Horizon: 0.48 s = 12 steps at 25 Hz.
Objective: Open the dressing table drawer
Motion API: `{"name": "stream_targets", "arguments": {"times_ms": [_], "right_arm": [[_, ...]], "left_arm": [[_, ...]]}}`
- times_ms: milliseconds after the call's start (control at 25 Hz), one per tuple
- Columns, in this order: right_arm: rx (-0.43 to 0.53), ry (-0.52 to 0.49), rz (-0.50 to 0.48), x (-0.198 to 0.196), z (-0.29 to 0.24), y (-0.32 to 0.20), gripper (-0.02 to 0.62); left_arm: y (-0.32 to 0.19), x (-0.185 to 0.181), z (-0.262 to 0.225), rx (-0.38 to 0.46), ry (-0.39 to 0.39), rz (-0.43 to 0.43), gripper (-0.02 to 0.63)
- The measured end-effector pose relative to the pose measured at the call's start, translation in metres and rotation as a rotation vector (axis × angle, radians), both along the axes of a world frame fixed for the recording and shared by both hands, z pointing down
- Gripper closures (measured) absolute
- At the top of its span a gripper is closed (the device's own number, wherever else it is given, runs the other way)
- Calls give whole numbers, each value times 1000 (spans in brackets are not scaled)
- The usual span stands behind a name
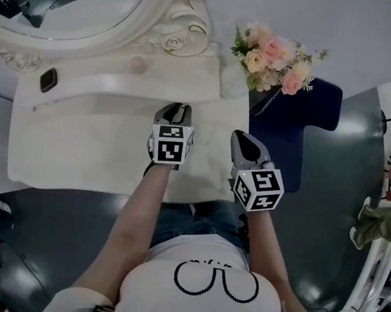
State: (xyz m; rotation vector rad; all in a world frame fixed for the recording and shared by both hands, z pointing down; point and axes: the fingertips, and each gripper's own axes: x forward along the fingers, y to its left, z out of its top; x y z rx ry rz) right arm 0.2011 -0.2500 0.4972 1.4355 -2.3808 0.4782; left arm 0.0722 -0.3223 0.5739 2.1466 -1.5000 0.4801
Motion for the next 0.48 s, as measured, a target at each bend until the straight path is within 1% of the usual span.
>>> {"name": "stream_targets", "arguments": {"times_ms": [480], "right_arm": [[-19, -2, -46, -4, 2, 15, 594]], "left_arm": [[25, -1, -1, -26, 14, -15, 518]]}}
